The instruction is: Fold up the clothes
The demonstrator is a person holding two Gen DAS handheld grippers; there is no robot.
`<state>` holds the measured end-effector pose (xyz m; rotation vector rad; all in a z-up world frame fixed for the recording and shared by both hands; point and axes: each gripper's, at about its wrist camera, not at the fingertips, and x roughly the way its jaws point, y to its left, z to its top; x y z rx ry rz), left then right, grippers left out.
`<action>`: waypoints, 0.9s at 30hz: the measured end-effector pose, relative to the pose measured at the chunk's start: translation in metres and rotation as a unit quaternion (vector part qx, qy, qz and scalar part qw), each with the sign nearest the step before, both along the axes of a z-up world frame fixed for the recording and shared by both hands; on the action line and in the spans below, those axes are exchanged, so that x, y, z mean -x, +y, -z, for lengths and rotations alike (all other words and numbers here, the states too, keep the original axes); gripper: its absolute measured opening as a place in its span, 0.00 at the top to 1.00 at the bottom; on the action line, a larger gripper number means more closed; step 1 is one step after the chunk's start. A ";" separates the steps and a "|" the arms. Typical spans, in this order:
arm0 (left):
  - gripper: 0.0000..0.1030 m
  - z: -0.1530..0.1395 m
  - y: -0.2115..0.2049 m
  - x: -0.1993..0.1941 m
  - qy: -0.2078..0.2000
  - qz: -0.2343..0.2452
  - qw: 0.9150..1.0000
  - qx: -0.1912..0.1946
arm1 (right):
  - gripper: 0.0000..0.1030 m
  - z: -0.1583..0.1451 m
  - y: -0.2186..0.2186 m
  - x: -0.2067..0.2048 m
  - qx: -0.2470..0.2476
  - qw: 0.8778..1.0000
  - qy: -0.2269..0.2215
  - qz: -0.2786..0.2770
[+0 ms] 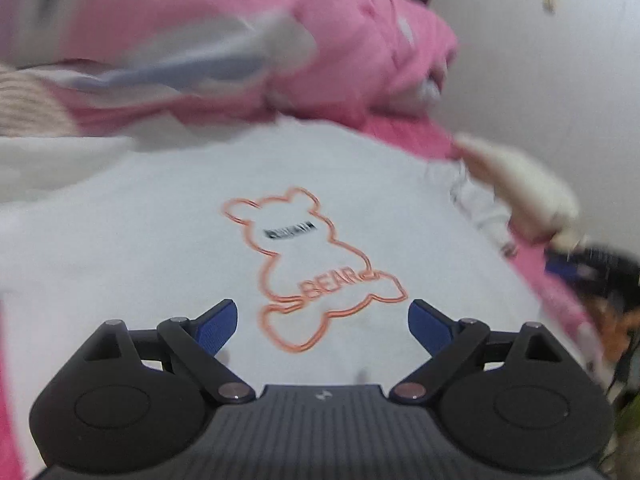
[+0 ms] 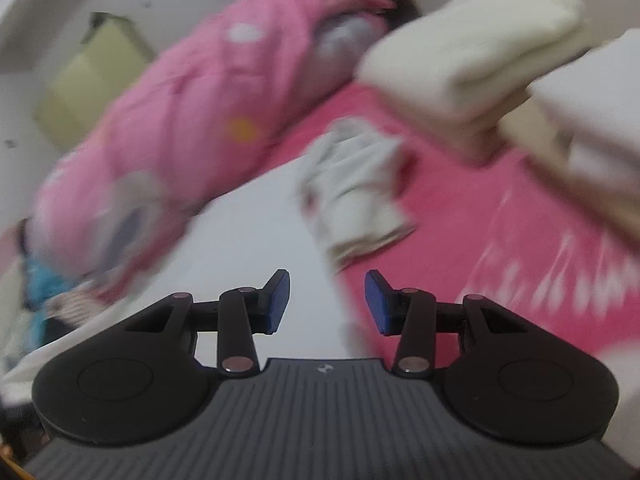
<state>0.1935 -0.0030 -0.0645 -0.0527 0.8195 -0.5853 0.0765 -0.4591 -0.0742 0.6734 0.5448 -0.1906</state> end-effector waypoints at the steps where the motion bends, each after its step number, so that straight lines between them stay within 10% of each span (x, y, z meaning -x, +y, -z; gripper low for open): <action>1: 0.09 0.006 -0.008 -0.004 -0.003 0.003 1.000 -0.006 | 0.58 0.004 -0.008 -0.012 0.003 1.000 0.008 0.002; 7: 0.07 0.043 -0.008 -0.008 -0.010 0.001 1.000 0.006 | 0.42 0.029 -0.022 -0.084 0.040 0.998 0.050 -0.024; 8: 0.07 0.044 -0.007 -0.007 -0.017 0.003 1.000 0.007 | 0.47 0.031 -0.021 -0.089 0.053 0.997 0.052 -0.026; 9: 0.05 0.044 -0.006 -0.005 -0.024 0.007 1.000 0.006 | 0.83 0.031 -0.019 -0.093 0.065 0.996 0.056 -0.028; 10: 0.05 0.044 -0.003 -0.004 -0.027 0.007 1.000 0.006 | 0.91 0.029 -0.019 -0.095 0.075 0.995 0.060 -0.031; 18: 0.05 0.046 0.041 0.006 -0.019 -0.033 0.997 0.070 | 0.92 -0.086 0.008 -0.114 0.220 0.975 -0.020 -0.029; 23: 0.05 0.053 0.070 0.002 -0.010 -0.044 0.989 0.141 | 0.92 -0.179 0.101 -0.134 0.341 0.918 -0.114 -0.166; 27: 0.05 0.058 0.091 -0.004 0.009 -0.062 0.977 0.204 | 0.91 -0.196 0.201 -0.114 0.401 0.827 -0.147 -0.367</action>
